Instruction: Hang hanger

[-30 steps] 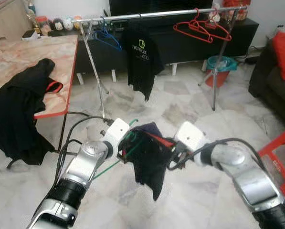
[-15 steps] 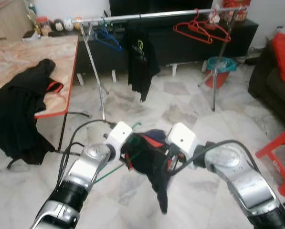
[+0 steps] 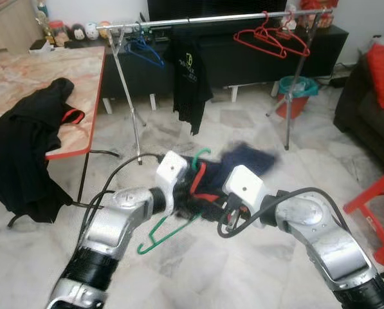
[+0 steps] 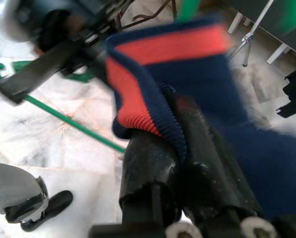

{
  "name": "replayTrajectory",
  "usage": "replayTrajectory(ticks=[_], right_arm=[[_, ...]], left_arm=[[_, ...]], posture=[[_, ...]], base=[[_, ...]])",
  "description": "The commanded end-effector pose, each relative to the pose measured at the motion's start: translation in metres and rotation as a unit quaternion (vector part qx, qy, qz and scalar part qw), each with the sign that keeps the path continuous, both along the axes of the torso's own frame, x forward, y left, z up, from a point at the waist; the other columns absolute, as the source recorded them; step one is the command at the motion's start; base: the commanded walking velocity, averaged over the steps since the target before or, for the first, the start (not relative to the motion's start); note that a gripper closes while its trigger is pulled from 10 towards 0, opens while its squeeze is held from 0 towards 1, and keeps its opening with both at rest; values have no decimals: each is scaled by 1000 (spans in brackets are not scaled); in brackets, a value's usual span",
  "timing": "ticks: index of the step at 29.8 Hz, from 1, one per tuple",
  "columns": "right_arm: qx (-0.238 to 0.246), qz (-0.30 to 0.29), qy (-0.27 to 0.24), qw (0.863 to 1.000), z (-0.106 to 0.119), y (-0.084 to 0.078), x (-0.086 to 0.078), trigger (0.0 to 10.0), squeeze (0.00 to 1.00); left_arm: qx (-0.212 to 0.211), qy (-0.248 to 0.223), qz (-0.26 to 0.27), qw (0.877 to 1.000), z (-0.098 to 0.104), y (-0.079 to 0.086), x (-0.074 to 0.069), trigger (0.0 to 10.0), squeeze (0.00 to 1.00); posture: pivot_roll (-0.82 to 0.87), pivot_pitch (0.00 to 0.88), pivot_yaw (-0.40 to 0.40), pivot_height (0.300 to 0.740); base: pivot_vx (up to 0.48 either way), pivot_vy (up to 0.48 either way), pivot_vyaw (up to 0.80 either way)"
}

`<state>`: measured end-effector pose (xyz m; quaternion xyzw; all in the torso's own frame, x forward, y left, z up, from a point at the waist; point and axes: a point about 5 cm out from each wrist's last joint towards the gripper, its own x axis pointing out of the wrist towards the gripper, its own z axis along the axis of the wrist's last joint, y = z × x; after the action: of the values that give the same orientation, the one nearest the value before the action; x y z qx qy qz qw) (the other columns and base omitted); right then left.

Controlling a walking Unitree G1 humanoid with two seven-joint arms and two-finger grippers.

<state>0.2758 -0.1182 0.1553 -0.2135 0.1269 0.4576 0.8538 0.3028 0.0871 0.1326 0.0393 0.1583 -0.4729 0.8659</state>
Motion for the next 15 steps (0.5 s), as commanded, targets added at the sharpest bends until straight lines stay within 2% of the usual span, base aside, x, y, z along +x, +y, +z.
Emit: replayTrajectory(ticks=[1, 2, 4, 6, 7, 9, 15], right_arm=[[4, 6, -7, 1000, 4, 2, -1, 10000, 0], [3, 6, -7, 1000, 4, 2, 0, 10000, 0], [2, 6, -6, 1000, 3, 2, 0, 10000, 0], [0, 5, -6, 1000, 3, 2, 0, 10000, 0], [0, 4, -6, 1000, 2, 2, 0, 10000, 0], [1, 2, -6, 1000, 2, 1, 0, 10000, 0], [-1, -5, -7, 1000, 3, -2, 2, 10000, 0]], left_arm=[[25, -10, -14, 1000, 0, -2, -2, 10000, 0], [26, -17, 32, 999, 1, 3, 6, 10000, 0], [11, -11, 90, 996, 4, 7, 16, 10000, 0], [-5, 0, 80, 997, 6, 5, 16, 10000, 0], [-9, -3, 36, 999, 8, 2, 10, 10000, 0], [1, 0, -13, 1000, 6, -3, 0, 10000, 0], [26, 13, -18, 999, -4, 0, -5, 10000, 0]], posture=[[19, 23, 15, 740], [21, 24, 14, 740], [22, 23, 15, 740], [21, 23, 14, 740], [19, 23, 14, 740], [19, 22, 15, 740], [18, 24, 14, 740]], base=[[0, 0, 0], [0, 0, 0], [0, 0, 0], [0, 0, 0], [0, 0, 0], [0, 0, 0], [0, 0, 0]])
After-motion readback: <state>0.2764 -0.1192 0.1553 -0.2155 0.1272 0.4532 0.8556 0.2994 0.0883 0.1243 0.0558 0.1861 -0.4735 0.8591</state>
